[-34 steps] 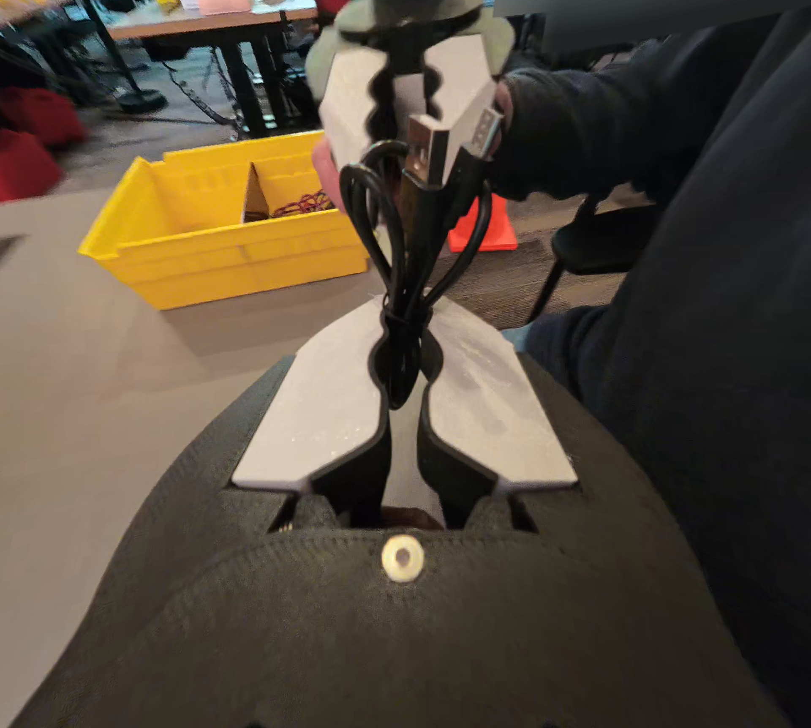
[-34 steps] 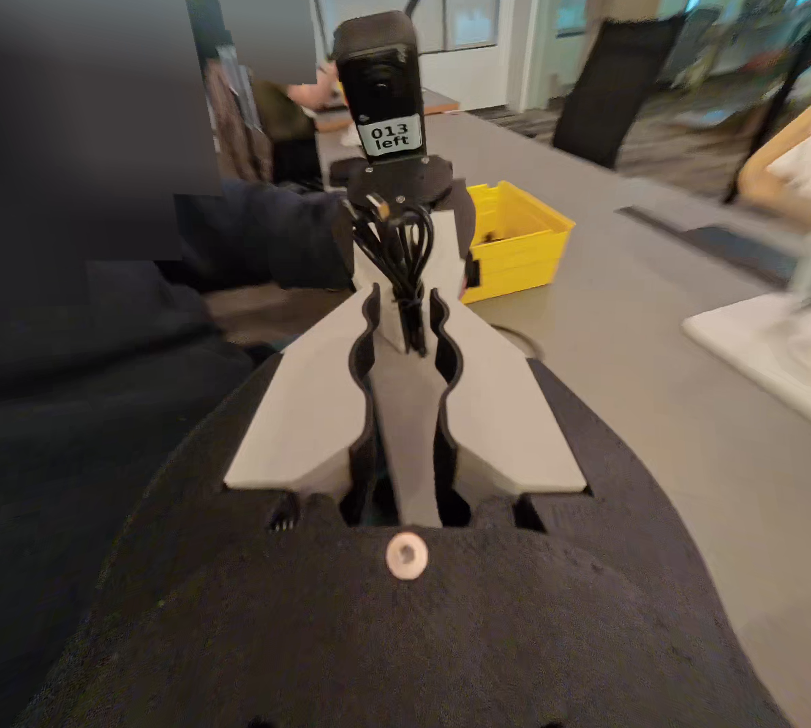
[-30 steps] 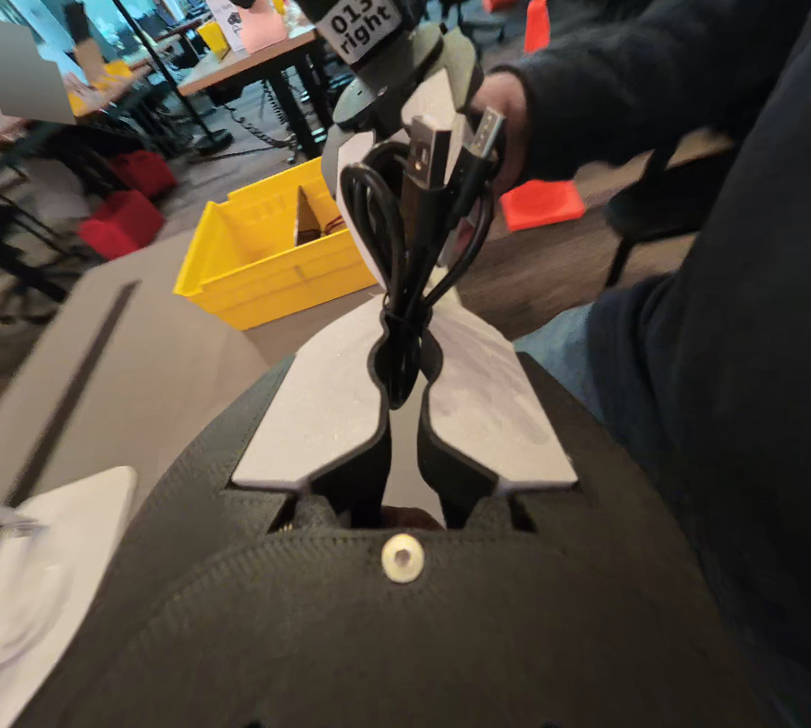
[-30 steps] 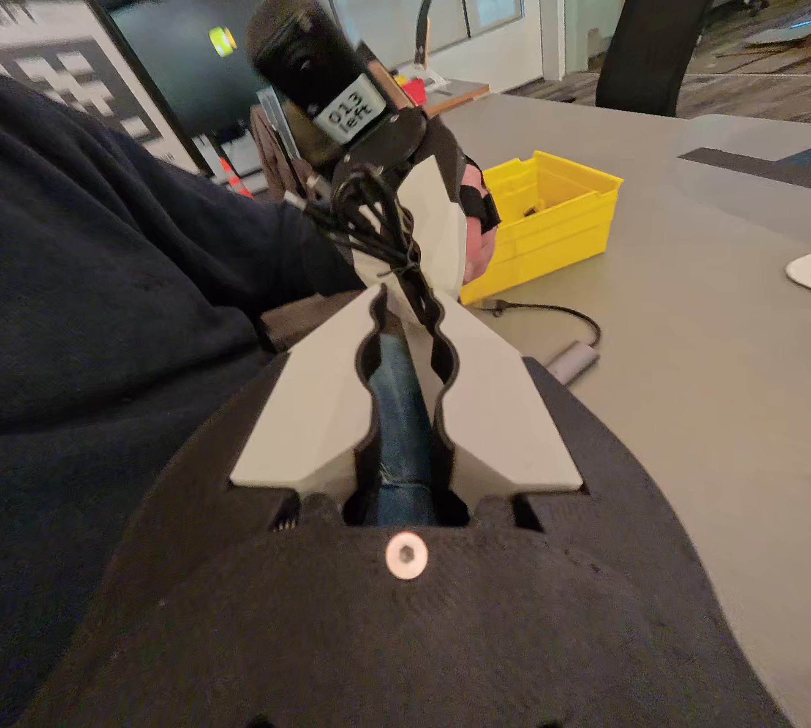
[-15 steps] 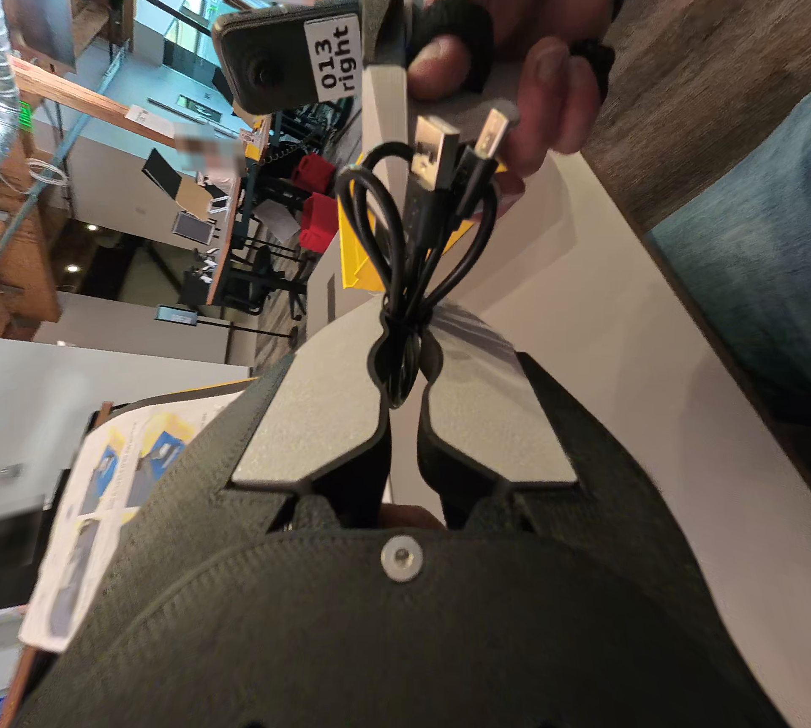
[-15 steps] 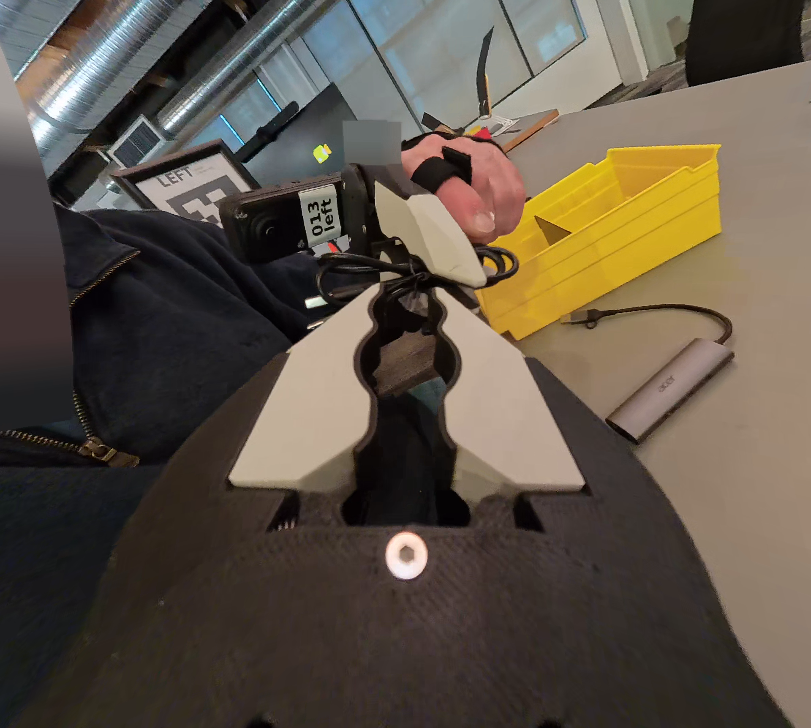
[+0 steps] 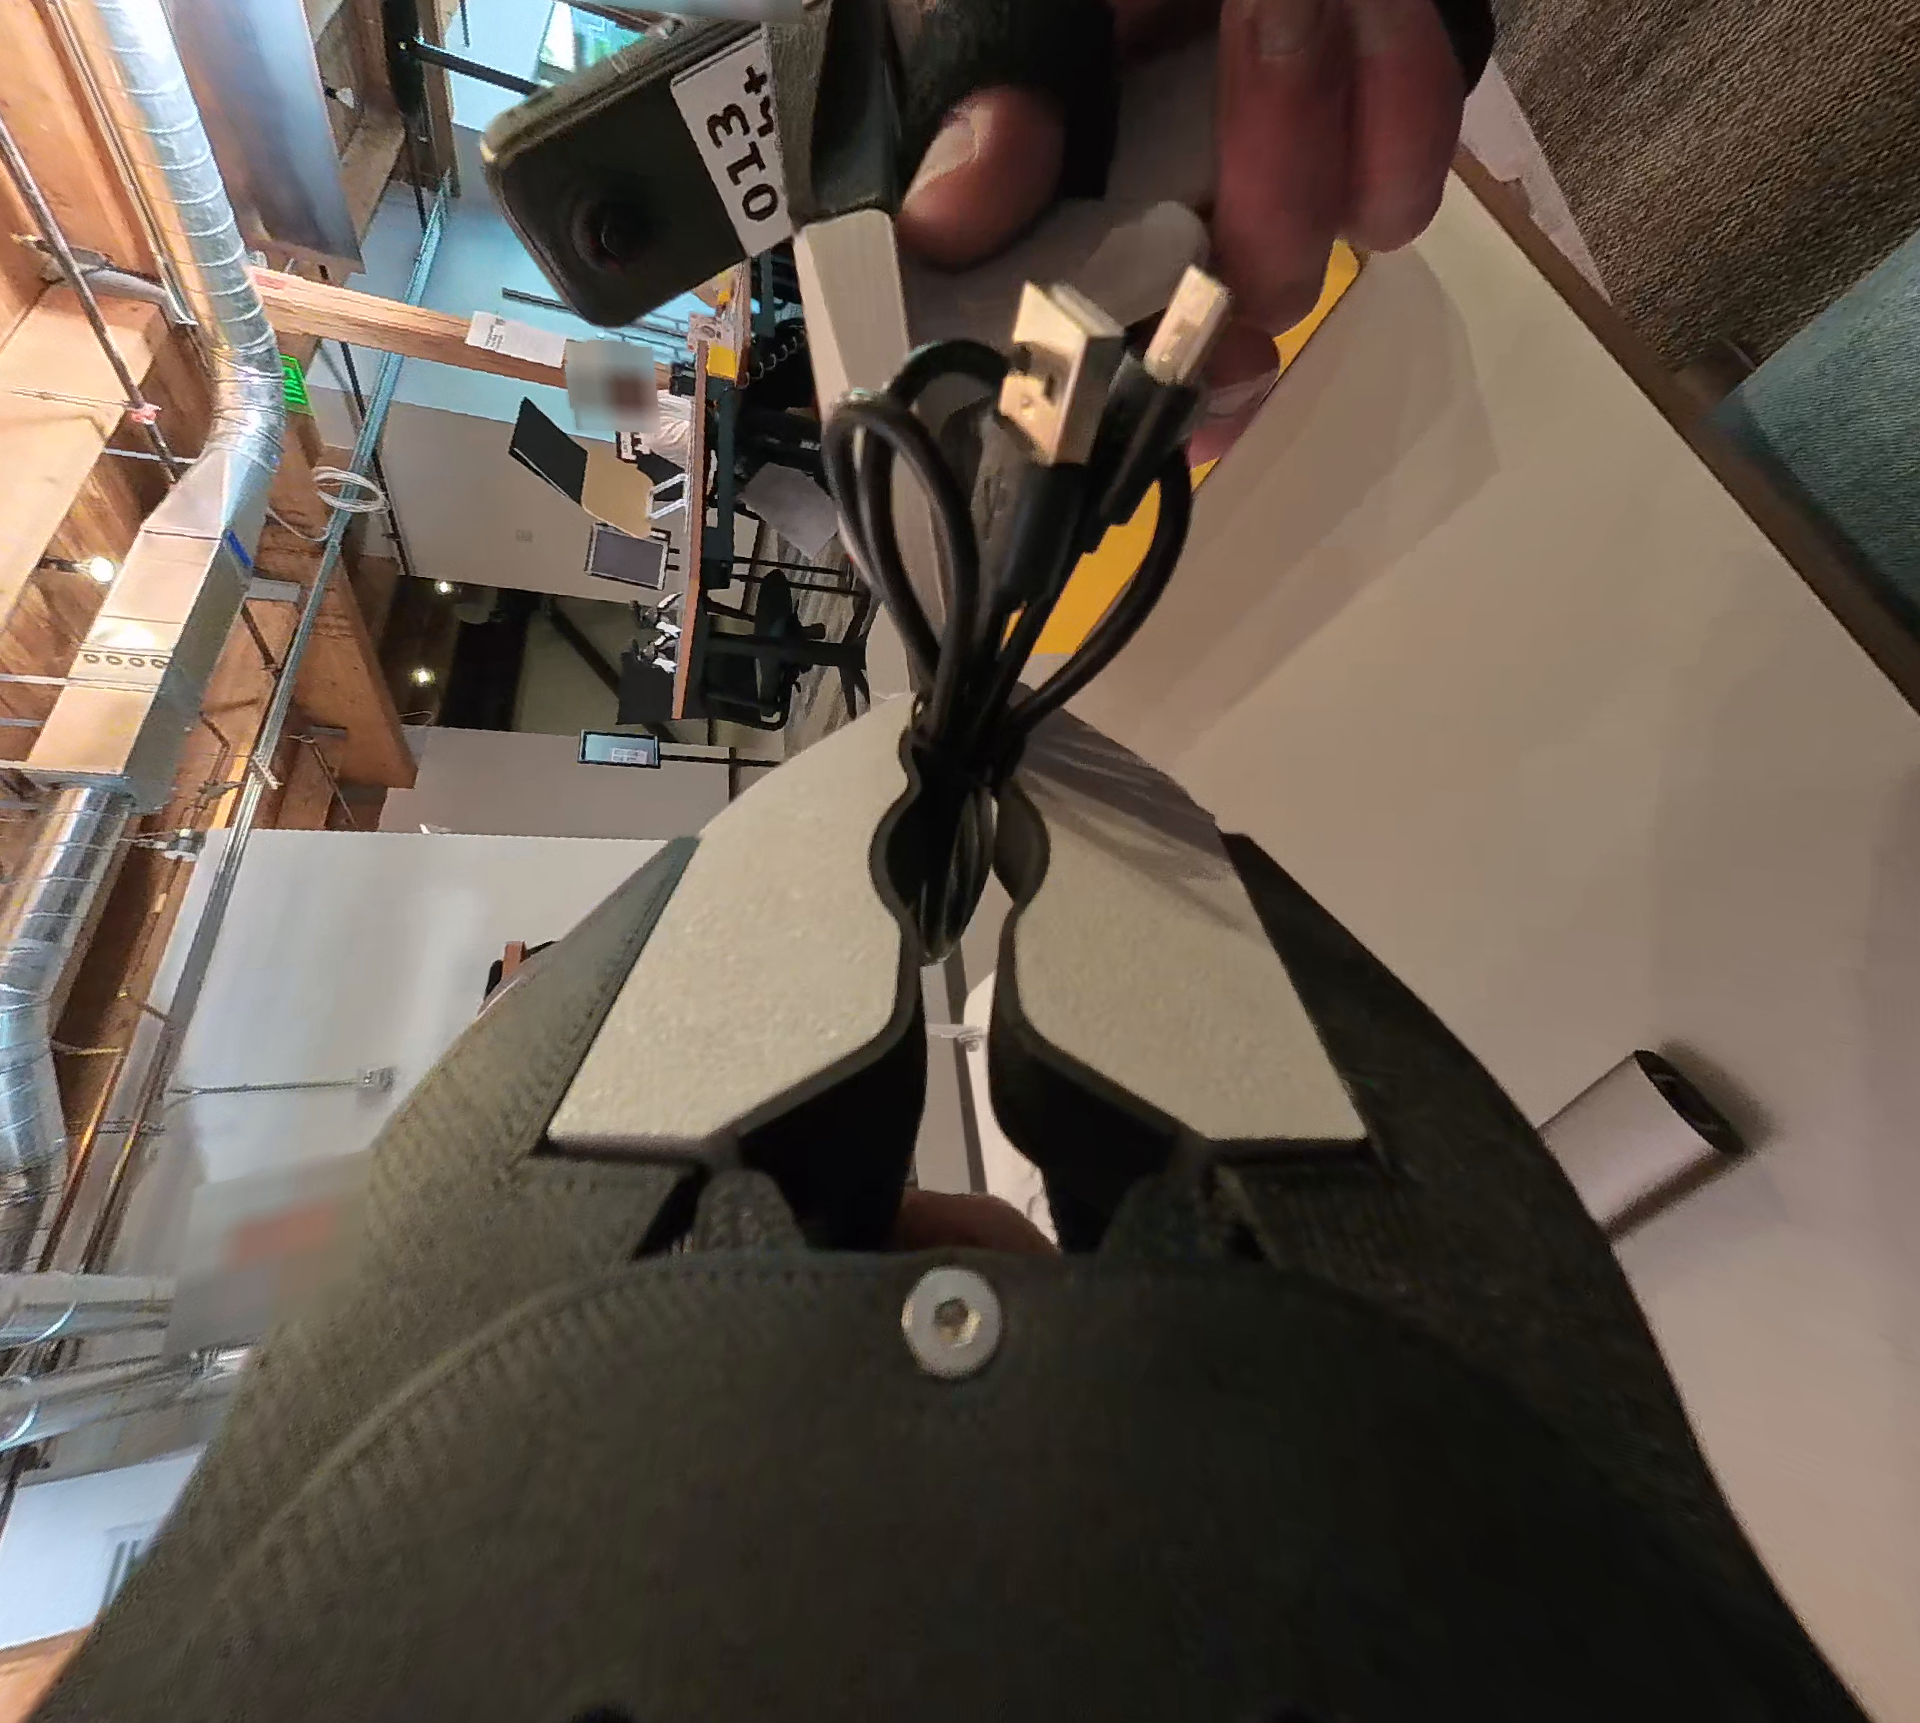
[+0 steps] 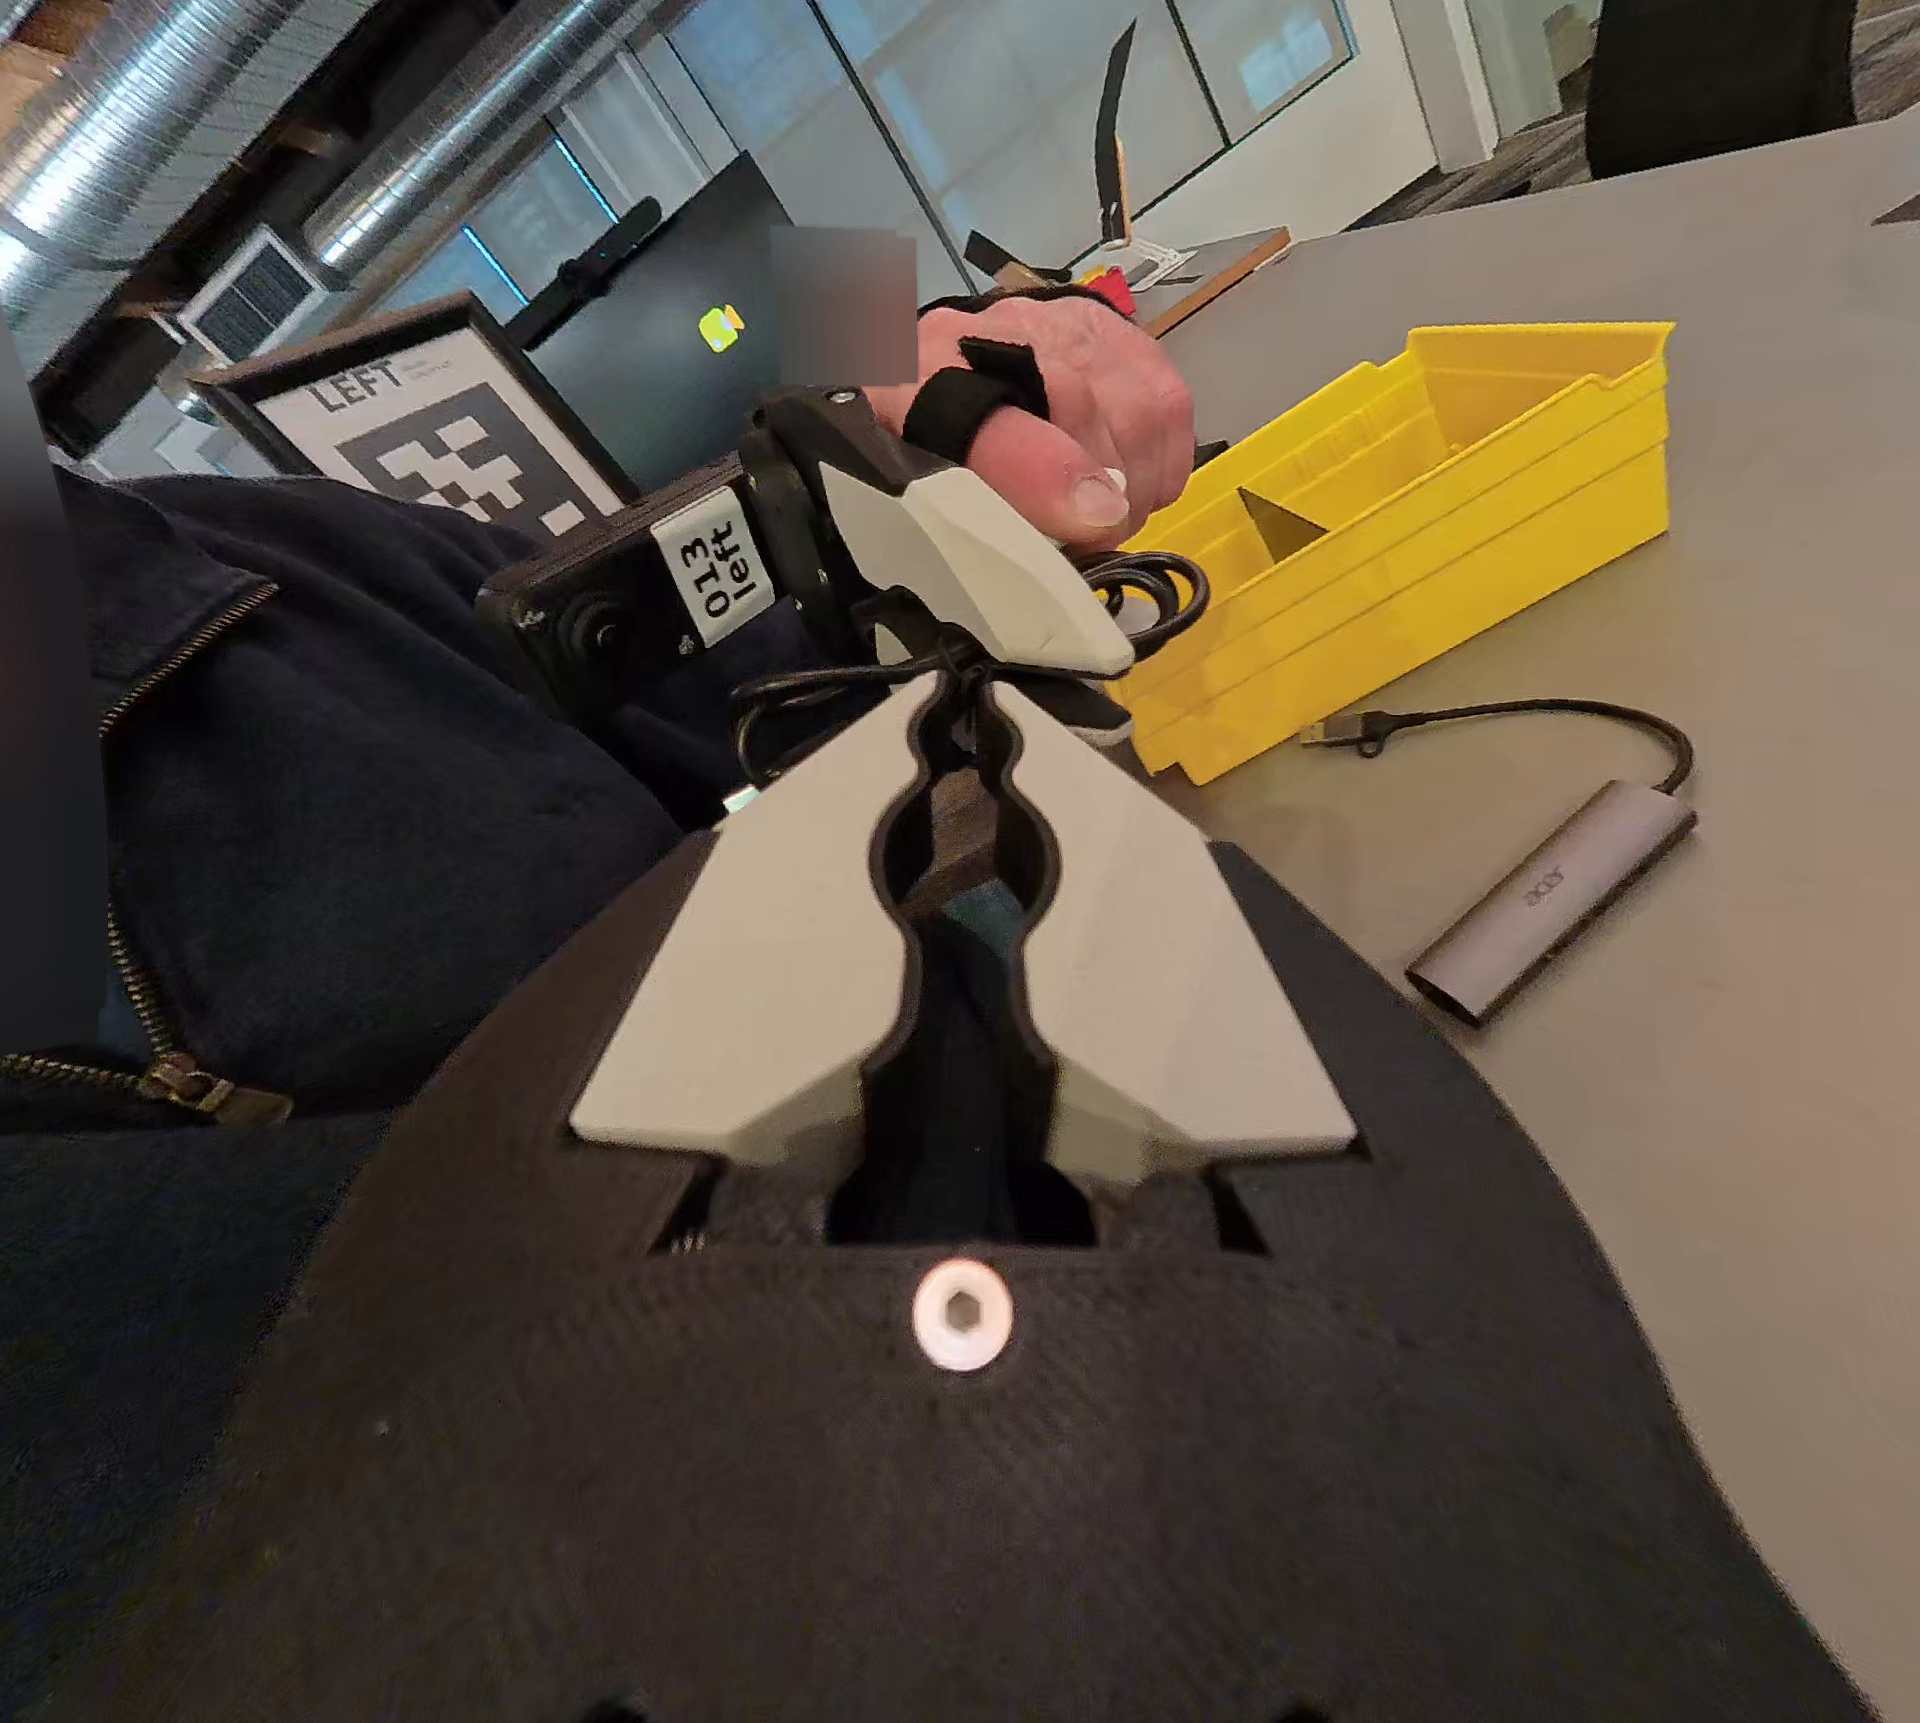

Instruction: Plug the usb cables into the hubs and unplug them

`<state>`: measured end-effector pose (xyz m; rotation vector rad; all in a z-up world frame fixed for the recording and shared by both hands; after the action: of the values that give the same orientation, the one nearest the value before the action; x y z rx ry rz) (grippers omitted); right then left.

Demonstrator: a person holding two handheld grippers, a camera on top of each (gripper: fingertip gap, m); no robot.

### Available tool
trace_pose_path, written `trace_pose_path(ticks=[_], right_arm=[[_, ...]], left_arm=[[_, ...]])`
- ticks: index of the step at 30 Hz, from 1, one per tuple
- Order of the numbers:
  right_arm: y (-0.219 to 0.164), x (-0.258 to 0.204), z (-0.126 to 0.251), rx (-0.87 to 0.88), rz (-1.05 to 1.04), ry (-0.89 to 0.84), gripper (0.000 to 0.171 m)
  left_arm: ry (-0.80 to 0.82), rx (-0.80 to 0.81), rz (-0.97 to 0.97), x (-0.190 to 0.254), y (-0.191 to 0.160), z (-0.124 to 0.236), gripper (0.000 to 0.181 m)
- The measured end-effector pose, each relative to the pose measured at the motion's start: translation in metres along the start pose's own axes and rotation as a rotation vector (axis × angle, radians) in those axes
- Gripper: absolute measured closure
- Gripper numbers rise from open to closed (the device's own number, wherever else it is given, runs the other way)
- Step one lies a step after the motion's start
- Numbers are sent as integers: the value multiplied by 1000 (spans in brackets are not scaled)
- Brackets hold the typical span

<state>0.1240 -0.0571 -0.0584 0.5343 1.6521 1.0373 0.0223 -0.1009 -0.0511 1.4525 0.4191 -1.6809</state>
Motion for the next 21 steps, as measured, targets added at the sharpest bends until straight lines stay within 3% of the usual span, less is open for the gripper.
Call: trace_pose_path(ticks=[5,15,21], right_arm=[[1,-4,1,-15,152,-71,171],[14,-16,7,-115,634,-310,171],[10,-19,7,-266,1086,-505,171]], left_arm=[[-48,29,145,-2,0,0,175],[-355,299,1046,-10,-5,-11,174],[-593,450,1550,-1,-11,-22,175]])
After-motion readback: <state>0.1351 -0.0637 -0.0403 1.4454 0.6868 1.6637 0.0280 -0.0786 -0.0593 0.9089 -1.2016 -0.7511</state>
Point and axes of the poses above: each gripper's, where its closed fingertips meet, z back along the fingers, y out of its top, x = y × z across the jaws, the point moved 7 cm from there along z, back along the fingers, and after that the axes turned 1 degree about z, right-handed, at the moved point
